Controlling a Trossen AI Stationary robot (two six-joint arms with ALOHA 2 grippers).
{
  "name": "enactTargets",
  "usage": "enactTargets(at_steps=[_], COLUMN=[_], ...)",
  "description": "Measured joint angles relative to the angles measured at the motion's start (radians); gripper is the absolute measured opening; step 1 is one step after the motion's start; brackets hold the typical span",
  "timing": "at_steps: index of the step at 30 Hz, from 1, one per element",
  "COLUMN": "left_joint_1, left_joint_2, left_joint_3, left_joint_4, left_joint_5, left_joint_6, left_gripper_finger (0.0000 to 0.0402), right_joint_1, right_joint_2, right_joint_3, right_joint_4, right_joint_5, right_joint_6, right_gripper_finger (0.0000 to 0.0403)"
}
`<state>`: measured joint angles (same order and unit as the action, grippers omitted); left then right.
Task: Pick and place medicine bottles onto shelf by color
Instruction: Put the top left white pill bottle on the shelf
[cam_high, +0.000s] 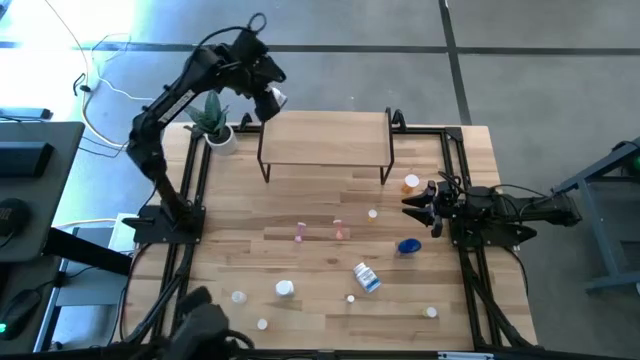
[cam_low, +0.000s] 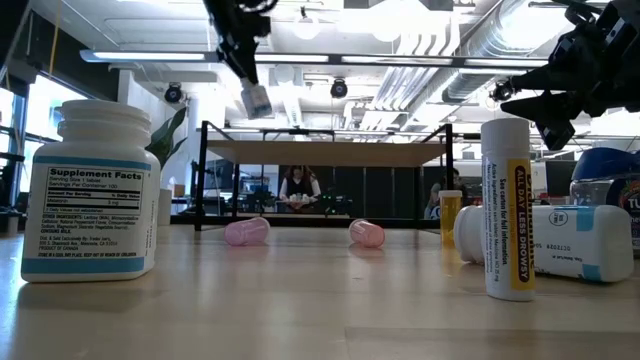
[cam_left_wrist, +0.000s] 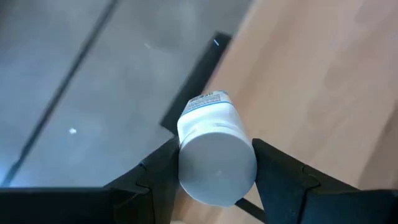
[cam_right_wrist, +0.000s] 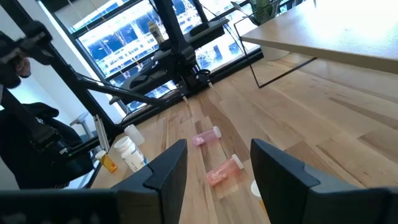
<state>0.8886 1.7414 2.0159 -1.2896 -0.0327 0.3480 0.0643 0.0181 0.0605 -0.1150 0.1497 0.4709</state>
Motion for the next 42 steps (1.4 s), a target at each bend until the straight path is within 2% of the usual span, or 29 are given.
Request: enactTargets(at_steps=[6, 17, 42], left_joint_1=[-0.022, -0.075, -0.084], left_joint_2=[0.065, 0.131, 0.134], left_joint_3=[0.000, 0.000, 0.000], left_joint_4=[-0.092, -0.114, -0.150], left_joint_5=[-0.001, -0.014, -0.035], left_joint_6=[0.000, -0.023, 0.040], left_gripper_finger=[0.0169, 0.0169, 0.0170], right_joint_1=[0.000, 0.000, 0.000], right_joint_2=[0.000, 0.000, 0.000], right_joint_3=[0.000, 0.000, 0.000], right_joint_4=[0.000, 0.000, 0.000], right_joint_5=[0.000, 0.000, 0.000], right_joint_6=[0.000, 0.000, 0.000], right_gripper_finger=[0.0168, 0.0168, 0.0168])
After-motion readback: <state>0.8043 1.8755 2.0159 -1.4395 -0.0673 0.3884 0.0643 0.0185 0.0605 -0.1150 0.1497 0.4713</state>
